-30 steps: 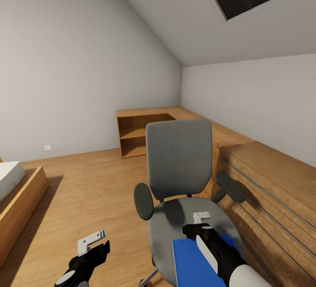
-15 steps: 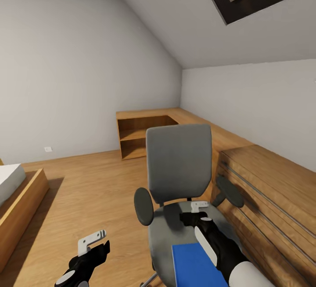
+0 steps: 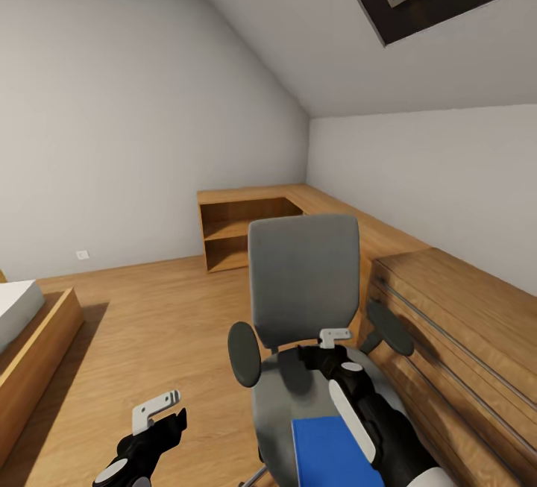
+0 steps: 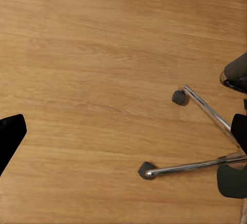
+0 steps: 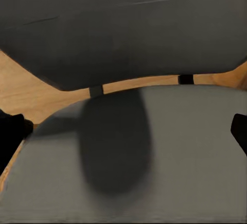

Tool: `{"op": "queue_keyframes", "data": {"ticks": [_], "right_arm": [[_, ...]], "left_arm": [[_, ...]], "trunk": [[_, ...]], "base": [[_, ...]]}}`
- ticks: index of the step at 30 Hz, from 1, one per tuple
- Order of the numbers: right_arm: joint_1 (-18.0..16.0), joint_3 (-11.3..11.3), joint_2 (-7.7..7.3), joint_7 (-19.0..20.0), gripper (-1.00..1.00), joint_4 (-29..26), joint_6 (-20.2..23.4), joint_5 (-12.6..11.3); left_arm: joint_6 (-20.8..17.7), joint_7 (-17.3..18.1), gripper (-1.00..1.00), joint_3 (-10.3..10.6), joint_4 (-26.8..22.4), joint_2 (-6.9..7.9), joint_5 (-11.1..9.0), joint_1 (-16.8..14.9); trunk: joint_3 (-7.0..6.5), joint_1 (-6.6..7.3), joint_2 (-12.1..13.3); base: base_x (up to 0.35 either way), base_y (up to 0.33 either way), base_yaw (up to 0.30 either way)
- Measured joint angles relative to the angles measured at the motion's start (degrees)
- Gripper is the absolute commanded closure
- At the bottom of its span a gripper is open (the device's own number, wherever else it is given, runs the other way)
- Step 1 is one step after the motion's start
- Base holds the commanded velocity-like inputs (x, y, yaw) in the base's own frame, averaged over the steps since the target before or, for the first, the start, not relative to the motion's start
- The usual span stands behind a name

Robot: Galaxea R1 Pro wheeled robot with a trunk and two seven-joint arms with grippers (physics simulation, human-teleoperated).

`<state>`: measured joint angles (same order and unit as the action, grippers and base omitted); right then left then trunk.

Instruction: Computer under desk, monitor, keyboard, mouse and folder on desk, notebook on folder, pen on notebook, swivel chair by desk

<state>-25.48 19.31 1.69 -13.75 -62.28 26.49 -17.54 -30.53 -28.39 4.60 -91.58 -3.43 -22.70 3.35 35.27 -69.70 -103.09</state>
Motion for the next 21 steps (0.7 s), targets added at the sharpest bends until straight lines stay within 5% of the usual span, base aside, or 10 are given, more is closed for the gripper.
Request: {"op": "queue_keyframes", "data": {"ticks": [7,13,14,21], "right_arm": [[2.3,-0.3,0.0,-1.9,-1.0,-6.6,3.3,-2.8],[2.9,-0.7,-0.16,-7.0,-1.0,-8.9,4.7,-10.5],[3.0,-0.8,-0.22,-10.1,-1.0,-11.1,5.0,-14.2],[3.1,-0.8,-0.27,-18.8,-1.0,-13.6,4.9,-19.5]], "left_arm": [[0.0,0.0,-1.0,0.0,0.0,0.05,0.0,0.0],[-0.1,0.0,-1.0,0.0,0.0,0.06,-0.1,0.0],[-0.1,0.0,-1.0,0.0,0.0,0.08,-0.1,0.0],[-0.1,0.0,-1.0,-0.1,0.0,0.09,0.0,0.0]], "trunk": [[0.0,0.0,0.0],[0.0,0.0,0.0],[0.0,0.0,0.0],[0.0,-0.02,0.0]], "base": [[0.0,0.0,0.0],[0.0,0.0,0.0],[0.0,0.0,0.0],[-0.078,0.028,0.0]]}}
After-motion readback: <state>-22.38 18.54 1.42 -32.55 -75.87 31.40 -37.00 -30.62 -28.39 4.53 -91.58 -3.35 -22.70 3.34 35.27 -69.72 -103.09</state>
